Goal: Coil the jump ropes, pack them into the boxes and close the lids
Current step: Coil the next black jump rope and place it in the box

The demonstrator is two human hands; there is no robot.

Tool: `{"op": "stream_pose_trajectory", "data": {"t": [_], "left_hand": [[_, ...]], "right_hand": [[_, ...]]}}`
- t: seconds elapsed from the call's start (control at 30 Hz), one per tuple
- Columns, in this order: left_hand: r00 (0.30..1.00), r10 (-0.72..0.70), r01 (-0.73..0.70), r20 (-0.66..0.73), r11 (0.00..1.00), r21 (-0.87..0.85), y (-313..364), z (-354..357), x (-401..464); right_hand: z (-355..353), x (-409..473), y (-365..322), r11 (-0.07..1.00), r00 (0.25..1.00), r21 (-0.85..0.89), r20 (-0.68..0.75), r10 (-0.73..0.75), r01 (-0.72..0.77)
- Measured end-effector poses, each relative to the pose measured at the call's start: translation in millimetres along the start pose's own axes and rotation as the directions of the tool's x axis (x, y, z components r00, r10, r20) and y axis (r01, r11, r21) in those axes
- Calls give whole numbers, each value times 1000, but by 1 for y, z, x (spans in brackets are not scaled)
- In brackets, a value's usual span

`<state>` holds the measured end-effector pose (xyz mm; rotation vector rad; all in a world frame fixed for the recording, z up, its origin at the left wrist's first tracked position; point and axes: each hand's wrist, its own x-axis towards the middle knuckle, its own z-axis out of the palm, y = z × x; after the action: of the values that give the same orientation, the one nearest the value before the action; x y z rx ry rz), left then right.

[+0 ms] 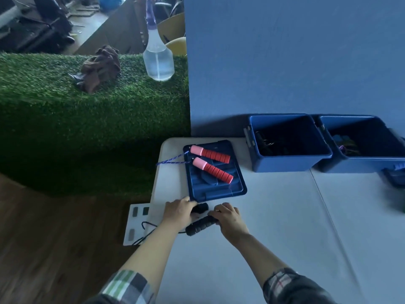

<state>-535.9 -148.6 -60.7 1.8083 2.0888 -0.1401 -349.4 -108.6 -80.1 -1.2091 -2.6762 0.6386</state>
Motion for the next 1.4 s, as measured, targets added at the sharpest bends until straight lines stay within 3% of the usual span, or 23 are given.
{"op": "stream_pose_trajectory", "data": {"t": [0.27,0.43,0.57,0.7,0.9,1.17,1.4], "left_hand": [[996,-86,79,2,903,-423,65,11,0],[999,-48,52,21,890,-454,91,13,-1],[999,-19,38,42,845,-533,91,9,-3],[998,-44,59,45,898,-436,90,10,-6],[992,-96,127,87,832,-540,107,12,-8],[974,-209,203,85,652,-731,159,20,-5],[947,-277,303,165,593,-746,177,21,0]], "right_hand": [[-6,-29,35,998,998,61,-61,31,-27],[-11,-42,56,991,986,64,-111,123,-117],[-17,-48,55,951,955,156,-95,282,-266],[-26,-54,46,920,917,76,-89,390,-384],[-33,-55,46,741,799,321,100,592,-590],[-41,-70,63,666,808,490,158,568,-563],[-53,-85,74,675,831,514,154,534,-529]]}}
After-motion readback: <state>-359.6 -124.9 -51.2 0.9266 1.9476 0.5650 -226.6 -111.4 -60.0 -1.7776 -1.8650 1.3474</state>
